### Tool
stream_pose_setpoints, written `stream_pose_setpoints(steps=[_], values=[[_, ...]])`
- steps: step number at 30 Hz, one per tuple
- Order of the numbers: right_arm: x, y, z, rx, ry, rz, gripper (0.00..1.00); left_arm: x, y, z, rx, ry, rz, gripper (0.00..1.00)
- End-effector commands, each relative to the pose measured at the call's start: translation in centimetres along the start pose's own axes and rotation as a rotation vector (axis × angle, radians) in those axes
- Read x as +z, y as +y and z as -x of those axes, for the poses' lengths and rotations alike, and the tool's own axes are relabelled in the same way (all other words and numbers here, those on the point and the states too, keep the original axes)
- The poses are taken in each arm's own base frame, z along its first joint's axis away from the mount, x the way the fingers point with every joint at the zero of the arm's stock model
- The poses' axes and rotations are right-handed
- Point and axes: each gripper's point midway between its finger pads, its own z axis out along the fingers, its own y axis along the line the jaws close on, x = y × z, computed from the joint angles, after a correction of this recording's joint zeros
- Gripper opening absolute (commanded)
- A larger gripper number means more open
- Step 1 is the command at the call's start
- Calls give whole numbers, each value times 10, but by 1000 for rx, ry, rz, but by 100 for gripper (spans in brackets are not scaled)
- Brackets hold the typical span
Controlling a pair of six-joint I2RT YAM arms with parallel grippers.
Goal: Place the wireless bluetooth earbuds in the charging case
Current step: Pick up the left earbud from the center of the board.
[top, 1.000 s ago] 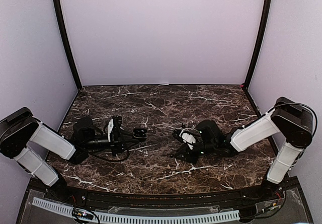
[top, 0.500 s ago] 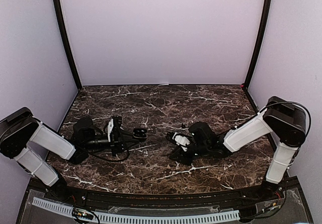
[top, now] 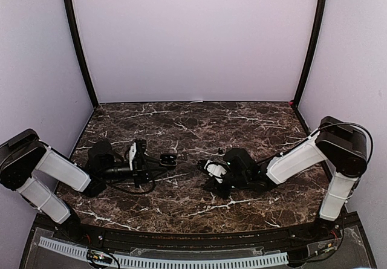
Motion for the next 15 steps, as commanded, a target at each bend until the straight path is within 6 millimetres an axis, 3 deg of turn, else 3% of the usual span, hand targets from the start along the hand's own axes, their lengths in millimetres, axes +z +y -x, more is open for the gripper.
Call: stream_pose_setpoints(steps=[1, 7, 15], values=[[7, -1, -5, -28, 38, -37, 22, -3, -2, 9, 31, -24, -5, 0], [9, 0, -7, -40, 47, -51, 23, -3, -2, 9, 31, -23, -6, 0], [-1, 0, 6, -29, -5, -62, 13, -3, -2, 9, 31, -23, -7, 0]])
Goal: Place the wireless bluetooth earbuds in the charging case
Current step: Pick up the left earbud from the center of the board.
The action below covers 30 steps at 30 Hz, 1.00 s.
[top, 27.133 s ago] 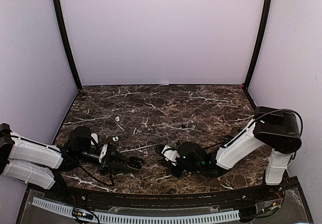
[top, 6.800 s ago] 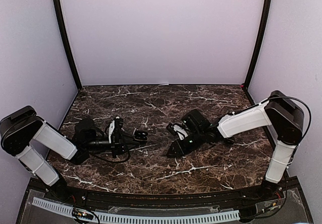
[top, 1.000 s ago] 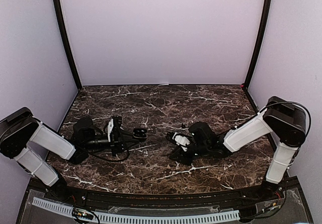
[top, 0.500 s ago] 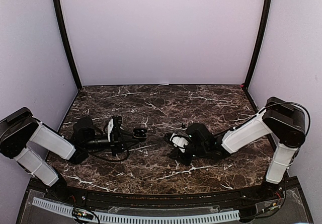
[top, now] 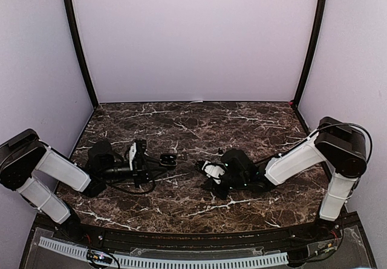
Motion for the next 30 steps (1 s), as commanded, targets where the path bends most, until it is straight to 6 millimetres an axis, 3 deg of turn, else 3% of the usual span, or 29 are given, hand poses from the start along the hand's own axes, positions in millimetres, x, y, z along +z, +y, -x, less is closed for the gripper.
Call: stream_pose_setpoints(steps=[1, 12, 18, 24, 30], values=[[-7, 0, 5, 6, -21, -18, 13, -3, -2, 9, 31, -23, -9, 0], [-25, 4, 12, -1, -47, -5, 8, -1, -7, 8, 27, -20, -44, 0], [-41, 12, 27, -47, -56, 17, 8, 7, -24, 1, -10, 11, -201, 0], [-76, 22, 66, -122, -128, -11, 8, 13, -25, -8, -49, 42, -246, 0], [-104, 17, 95, -112, -205, -58, 5, 14, -25, -8, -53, 44, -254, 0]])
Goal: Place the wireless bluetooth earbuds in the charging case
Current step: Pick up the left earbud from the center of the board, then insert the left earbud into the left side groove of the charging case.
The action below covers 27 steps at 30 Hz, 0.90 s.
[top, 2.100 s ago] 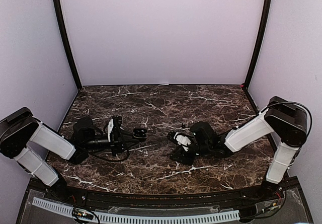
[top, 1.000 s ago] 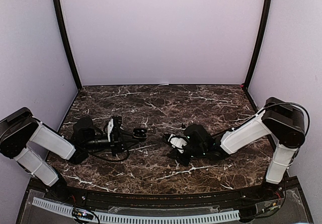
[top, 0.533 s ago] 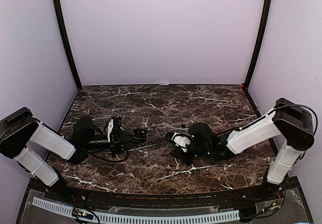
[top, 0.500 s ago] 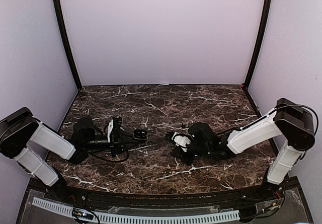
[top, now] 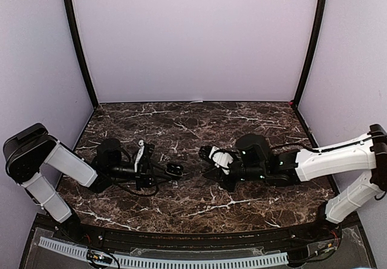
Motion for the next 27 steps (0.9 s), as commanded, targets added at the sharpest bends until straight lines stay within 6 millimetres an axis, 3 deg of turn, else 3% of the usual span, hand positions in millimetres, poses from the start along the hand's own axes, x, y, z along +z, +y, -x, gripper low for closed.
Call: stream_pose_setpoints(steps=[1, 6, 10, 27], values=[[-20, -11, 27, 0, -70, -65, 3, 2, -2, 5, 11, -7, -36, 0], [-42, -23, 52, 24, -179, -133, 2, 2, -3, 5, 8, -8, -44, 0], [-48, -21, 61, -17, -213, -124, 3, 2, -3, 6, 8, -10, -46, 0], [-44, -9, 69, -241, -237, -79, 4, 3, -6, 6, 0, -9, -73, 0]])
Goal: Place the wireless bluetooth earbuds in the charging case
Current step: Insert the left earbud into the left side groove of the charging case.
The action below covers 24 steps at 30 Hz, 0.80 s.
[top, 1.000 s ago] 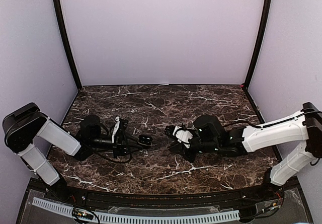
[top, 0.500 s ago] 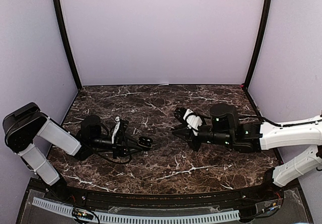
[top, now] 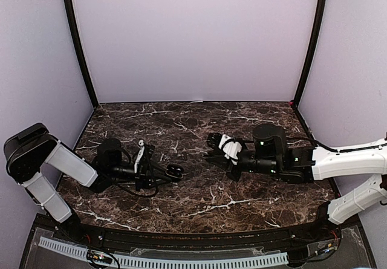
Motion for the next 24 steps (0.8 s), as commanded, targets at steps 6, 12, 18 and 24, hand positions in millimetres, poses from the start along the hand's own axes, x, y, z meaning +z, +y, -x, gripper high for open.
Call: stream_pose_setpoints(steps=[6, 12, 18, 24], values=[[3, 14, 10, -206, -41, 68, 2, 4, -3, 6, -4, -7, -67, 0], [5, 26, 4, -300, -29, 118, 3, 10, -9, 2, -3, 11, -106, 0], [8, 32, 4, -298, -29, 142, 3, 14, -11, 0, -1, 26, -119, 0], [7, 36, 0, -321, -16, 156, 3, 16, -14, -2, 6, 33, -136, 0]])
